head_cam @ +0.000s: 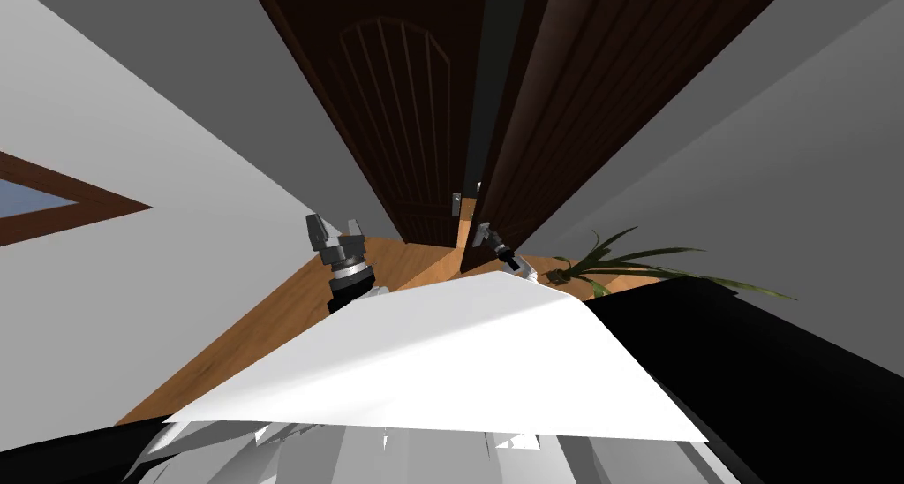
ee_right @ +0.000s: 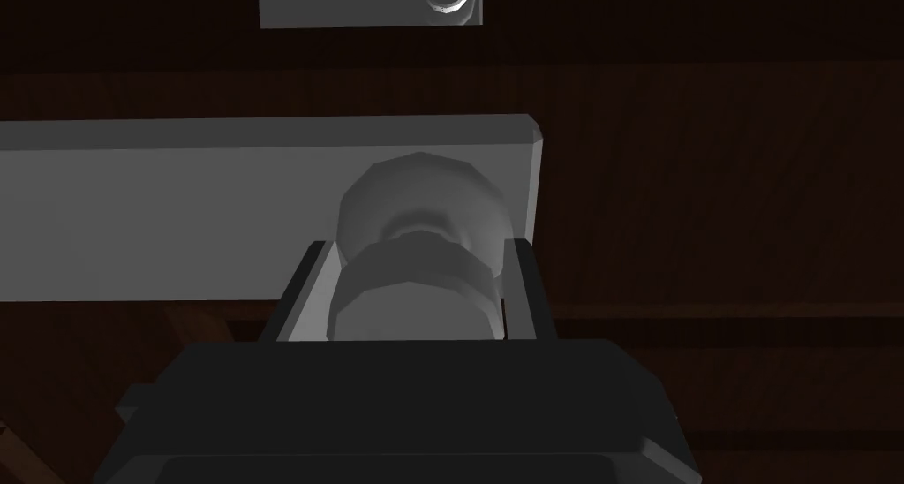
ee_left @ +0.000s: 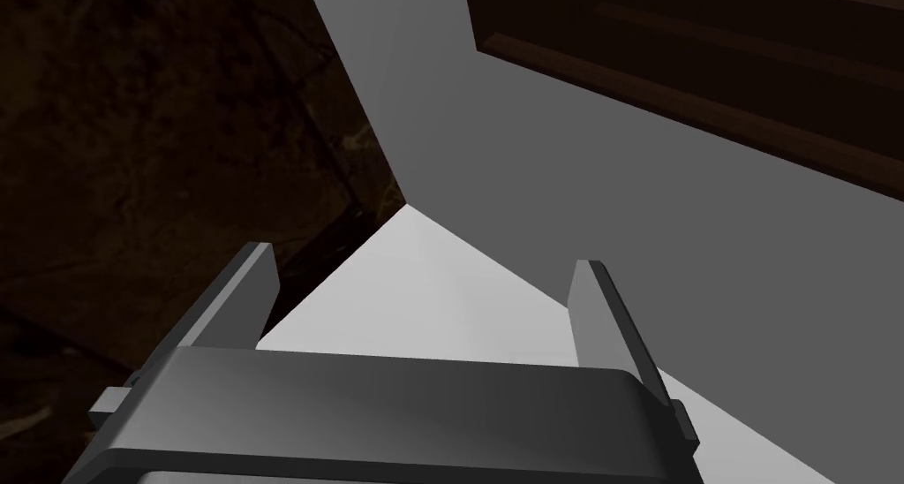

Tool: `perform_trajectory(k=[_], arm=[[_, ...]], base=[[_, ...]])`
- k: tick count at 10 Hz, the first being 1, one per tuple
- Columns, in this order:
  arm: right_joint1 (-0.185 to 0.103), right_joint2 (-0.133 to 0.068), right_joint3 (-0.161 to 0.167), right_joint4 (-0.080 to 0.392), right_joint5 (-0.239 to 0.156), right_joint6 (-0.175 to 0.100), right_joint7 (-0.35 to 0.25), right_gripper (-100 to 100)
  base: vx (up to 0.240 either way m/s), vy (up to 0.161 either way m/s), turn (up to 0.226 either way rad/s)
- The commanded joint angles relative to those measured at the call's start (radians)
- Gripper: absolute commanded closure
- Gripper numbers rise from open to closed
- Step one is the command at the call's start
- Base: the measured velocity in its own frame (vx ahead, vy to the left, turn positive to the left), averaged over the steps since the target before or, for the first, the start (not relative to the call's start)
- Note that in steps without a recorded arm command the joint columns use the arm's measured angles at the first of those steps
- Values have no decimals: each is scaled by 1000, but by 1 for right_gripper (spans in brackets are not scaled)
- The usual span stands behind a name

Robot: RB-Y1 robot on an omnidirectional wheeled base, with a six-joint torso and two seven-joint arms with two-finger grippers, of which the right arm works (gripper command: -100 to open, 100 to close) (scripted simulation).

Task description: Pull the door open

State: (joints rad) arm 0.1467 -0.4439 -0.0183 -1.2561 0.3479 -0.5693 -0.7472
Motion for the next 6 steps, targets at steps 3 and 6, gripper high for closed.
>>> perform_trajectory(k=[3,6], arm=[[18,-19,4,3,9,-40,-22,100],[42,-52,5,5,21,-103,-55,100]], base=[[-118,-78,86],[-185,-131,130]])
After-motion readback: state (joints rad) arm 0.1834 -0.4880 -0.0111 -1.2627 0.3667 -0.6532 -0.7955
